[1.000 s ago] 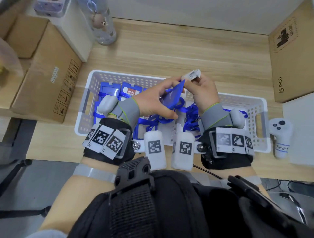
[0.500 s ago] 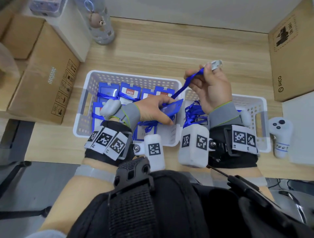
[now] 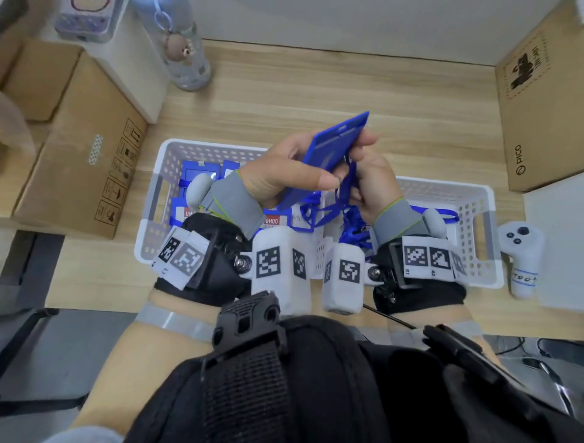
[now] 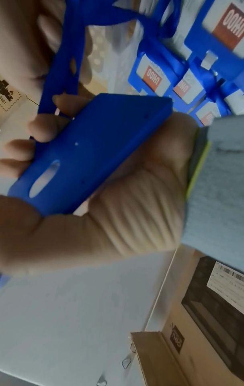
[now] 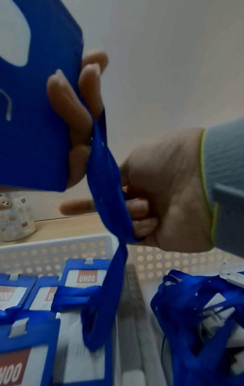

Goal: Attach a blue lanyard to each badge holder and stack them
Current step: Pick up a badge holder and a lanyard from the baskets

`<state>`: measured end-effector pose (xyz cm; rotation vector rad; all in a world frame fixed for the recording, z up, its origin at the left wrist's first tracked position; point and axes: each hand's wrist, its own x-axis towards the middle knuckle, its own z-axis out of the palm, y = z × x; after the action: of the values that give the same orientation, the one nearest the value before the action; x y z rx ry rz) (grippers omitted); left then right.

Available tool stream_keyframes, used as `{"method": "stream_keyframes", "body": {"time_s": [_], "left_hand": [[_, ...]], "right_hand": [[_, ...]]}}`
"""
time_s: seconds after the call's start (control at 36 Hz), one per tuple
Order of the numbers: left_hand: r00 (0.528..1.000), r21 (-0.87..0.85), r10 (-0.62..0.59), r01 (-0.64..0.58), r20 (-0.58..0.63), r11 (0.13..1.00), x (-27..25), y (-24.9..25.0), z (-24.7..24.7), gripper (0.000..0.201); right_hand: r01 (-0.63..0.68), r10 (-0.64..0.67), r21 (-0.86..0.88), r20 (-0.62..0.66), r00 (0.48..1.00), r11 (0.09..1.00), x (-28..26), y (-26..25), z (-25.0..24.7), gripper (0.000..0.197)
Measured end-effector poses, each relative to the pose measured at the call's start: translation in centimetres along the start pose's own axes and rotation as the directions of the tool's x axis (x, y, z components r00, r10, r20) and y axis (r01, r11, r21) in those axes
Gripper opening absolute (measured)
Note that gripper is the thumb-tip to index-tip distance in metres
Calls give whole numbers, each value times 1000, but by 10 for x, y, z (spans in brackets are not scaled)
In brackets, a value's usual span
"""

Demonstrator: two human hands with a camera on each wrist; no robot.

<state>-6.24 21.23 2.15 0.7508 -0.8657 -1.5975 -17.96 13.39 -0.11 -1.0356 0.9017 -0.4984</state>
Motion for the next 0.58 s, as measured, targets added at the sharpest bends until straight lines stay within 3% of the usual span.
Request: {"method": "stream_keyframes", "body": {"time_s": [0.08, 0.19, 0.31, 0.36, 0.42, 0.53, 0.58], "left_hand": [[999, -47, 19, -21, -43, 999, 2, 2, -1, 68], [989, -18, 50, -53, -138, 998, 4, 3, -3, 73], [978, 30, 57, -52, -203, 998, 5, 2, -5, 62], [974, 26, 47, -43, -220, 999, 6, 1, -7, 58], [965, 29, 41, -35, -257, 999, 7, -1, -8, 58], [938, 4, 25, -25, -346, 1000, 12, -5, -14, 57], [925, 18, -12, 20, -380, 1000, 17, -6, -18, 56]], "right_hand": [[-36, 43, -72, 93, 995, 997, 0, 8, 0, 39], [-117, 138, -139, 150, 979, 983, 4, 19, -9, 23], [-152, 166, -93, 164, 972, 984, 5, 24, -15, 26], [-169, 176, -49, 212, 961, 984, 7, 27, -20, 36], [-148, 152, -35, 257, 955, 988, 11, 29, -26, 39], [-3, 45, -161, 259, 965, 987, 11, 20, -32, 12], [69, -9, -252, 232, 973, 965, 19, 13, -37, 18]]}}
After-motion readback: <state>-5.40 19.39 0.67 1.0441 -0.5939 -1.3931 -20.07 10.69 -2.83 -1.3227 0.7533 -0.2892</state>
